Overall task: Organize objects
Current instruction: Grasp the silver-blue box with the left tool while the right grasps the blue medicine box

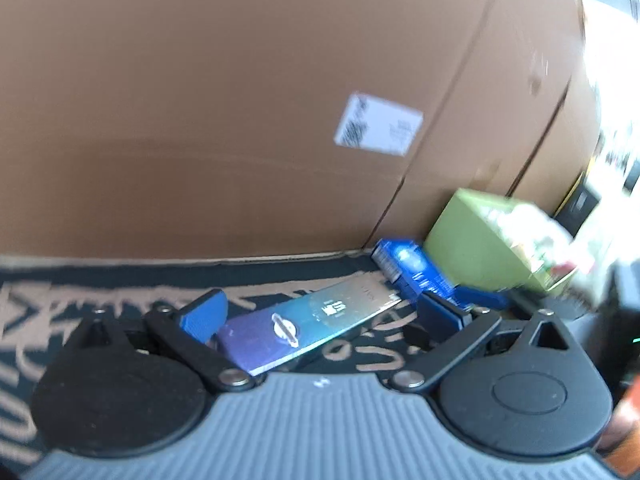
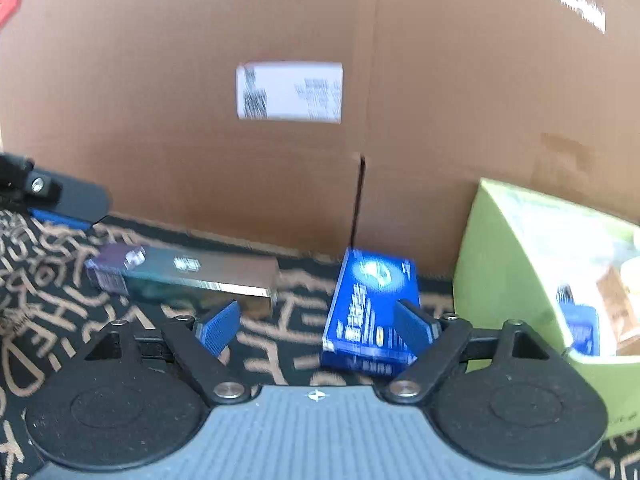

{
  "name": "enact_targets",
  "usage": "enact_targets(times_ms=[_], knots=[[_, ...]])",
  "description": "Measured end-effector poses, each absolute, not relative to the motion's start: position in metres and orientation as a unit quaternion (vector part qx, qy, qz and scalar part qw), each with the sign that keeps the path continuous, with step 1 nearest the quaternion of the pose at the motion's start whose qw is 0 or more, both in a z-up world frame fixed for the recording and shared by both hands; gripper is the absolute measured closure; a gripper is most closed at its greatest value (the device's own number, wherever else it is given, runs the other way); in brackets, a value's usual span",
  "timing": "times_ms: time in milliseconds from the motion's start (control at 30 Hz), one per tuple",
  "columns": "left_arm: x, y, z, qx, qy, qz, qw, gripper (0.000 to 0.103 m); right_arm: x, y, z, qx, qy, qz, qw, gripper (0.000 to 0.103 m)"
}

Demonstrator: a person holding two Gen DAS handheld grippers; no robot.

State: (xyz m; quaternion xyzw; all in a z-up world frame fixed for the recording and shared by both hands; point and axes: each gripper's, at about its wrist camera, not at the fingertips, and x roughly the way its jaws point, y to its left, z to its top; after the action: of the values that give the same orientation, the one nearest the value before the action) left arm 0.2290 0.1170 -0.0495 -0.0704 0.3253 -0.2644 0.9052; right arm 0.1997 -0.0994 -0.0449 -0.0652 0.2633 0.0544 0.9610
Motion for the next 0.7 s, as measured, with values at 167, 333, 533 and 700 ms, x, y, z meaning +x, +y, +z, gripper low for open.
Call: enact_targets(times_ms=[167, 333, 533, 700], knots=[[0.25, 0.093, -0.065, -0.04, 0.356, -0.265, 0.895, 0.0, 0.19, -0.105, -0.049, -0.065, 0.267, 0.015, 0.961, 0.023], [0.25, 0.078, -0.076, 0.015, 0.366, -0.258, 0.894, 0.0, 0.206, -0.123, -0.054, -0.013, 0.303, 0.0, 0.953, 0.023], [0.212, 0.058, -0.079, 0.107, 0.346, -0.23, 0.903, 0.031, 0.195, -0.135, -0.053, 0.008, 0.302, 0.002, 0.953, 0.042], [0.179, 0.052, -0.074, 0.09, 0.357, -0.232, 0.9, 0.052, 0.161, -0.136, -0.051, -0.017, 0.305, 0.016, 0.952, 0.042]])
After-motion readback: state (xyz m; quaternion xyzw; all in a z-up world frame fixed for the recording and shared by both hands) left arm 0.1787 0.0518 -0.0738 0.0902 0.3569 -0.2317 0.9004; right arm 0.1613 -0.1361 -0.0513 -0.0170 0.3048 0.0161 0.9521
